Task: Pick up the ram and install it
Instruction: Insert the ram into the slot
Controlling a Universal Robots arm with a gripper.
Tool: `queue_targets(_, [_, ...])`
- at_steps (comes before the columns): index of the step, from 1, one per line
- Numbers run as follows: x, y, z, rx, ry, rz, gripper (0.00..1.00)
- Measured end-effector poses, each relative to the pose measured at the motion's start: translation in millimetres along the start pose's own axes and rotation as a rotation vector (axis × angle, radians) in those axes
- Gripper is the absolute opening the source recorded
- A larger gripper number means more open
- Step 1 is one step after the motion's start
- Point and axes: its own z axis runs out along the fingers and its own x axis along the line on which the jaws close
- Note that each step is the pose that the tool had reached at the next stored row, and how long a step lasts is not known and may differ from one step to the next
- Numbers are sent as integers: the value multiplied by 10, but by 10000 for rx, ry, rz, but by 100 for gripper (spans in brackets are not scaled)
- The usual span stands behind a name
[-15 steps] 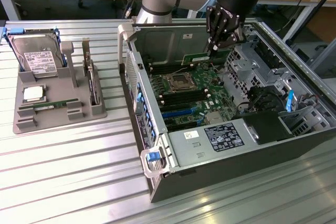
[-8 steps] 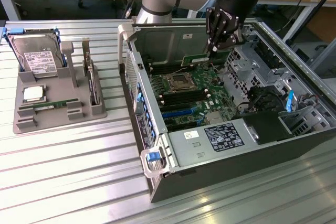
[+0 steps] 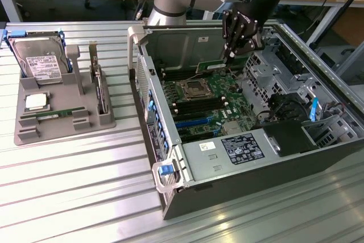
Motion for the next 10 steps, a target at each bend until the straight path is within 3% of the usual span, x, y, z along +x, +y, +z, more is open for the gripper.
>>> queue_targets(10, [1, -2, 53, 0, -1, 0, 12])
